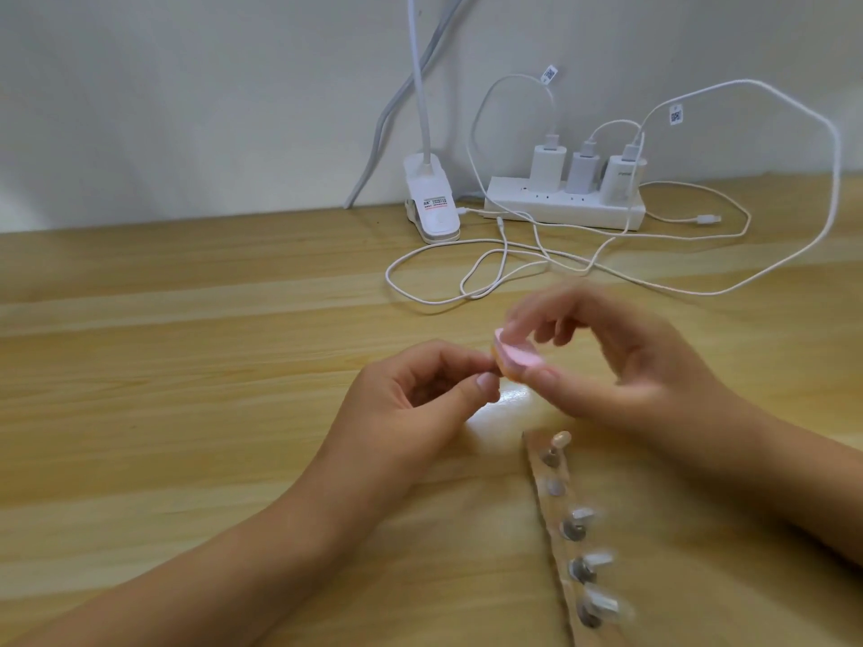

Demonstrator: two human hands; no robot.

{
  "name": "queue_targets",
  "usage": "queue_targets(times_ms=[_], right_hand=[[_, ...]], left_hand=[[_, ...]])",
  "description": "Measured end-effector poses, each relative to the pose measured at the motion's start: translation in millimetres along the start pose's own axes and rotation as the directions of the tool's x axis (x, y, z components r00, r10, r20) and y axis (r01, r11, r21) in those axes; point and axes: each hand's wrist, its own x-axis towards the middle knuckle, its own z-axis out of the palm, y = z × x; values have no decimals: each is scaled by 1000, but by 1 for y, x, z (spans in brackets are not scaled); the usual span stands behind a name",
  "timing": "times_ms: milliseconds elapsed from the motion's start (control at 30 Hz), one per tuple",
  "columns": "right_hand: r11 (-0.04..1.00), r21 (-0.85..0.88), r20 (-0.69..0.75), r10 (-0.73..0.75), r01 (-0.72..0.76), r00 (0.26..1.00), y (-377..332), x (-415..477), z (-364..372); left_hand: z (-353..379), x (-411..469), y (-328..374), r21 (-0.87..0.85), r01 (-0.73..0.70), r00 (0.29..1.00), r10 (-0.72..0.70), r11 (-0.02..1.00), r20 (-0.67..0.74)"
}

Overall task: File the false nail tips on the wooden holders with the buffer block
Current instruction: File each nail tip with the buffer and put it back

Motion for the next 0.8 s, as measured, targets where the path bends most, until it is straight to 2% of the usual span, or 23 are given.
queue_targets(times_ms=[67, 133, 200, 267, 333, 400, 467, 533, 600, 667, 733, 800], right_hand=[[988, 94, -58, 131, -125, 990, 7, 3, -3], [980, 181, -144, 113, -86, 983, 4, 3, -4], [989, 138, -77, 55, -44, 996, 2, 2, 0], [991, 47, 9, 125, -125, 992, 7, 1, 3], [976, 80, -28, 204, -202, 979, 10, 2, 0], [980, 143, -67, 151, -140, 986, 4, 2, -1], [995, 85, 2, 53, -53, 999, -1, -1, 2], [993, 10, 53, 118, -119, 992, 6, -1, 3], [984, 42, -10, 171, -170, 985, 9, 1, -1], [993, 107, -68, 64, -56, 996, 5, -1, -1], [994, 89, -9, -58, 59, 998, 4, -6, 2], [996, 79, -2, 50, -50, 999, 11, -3, 2]], left_hand=[[1, -1, 1, 12, -3, 1000, 3, 1000, 0], [1, 0, 1, 19, -6, 1000, 6, 1000, 1], [1, 0, 0, 27, -12, 1000, 12, 1000, -5], [0, 0, -1, 54, -24, 1000, 23, 998, 5], [0, -1, -2, 65, -31, 999, 30, 997, 16], [0, -1, -2, 49, -30, 1000, 29, 998, 11], [-1, 0, -3, 63, -36, 999, 36, 997, 10], [0, -1, -4, 96, -48, 999, 46, 994, 26], [0, -1, -4, 93, -42, 999, 40, 995, 24], [0, -1, -3, 80, -35, 999, 34, 996, 21], [0, 0, -4, 89, -39, 999, 37, 995, 20], [-1, -1, -4, 81, -40, 999, 39, 996, 23]])
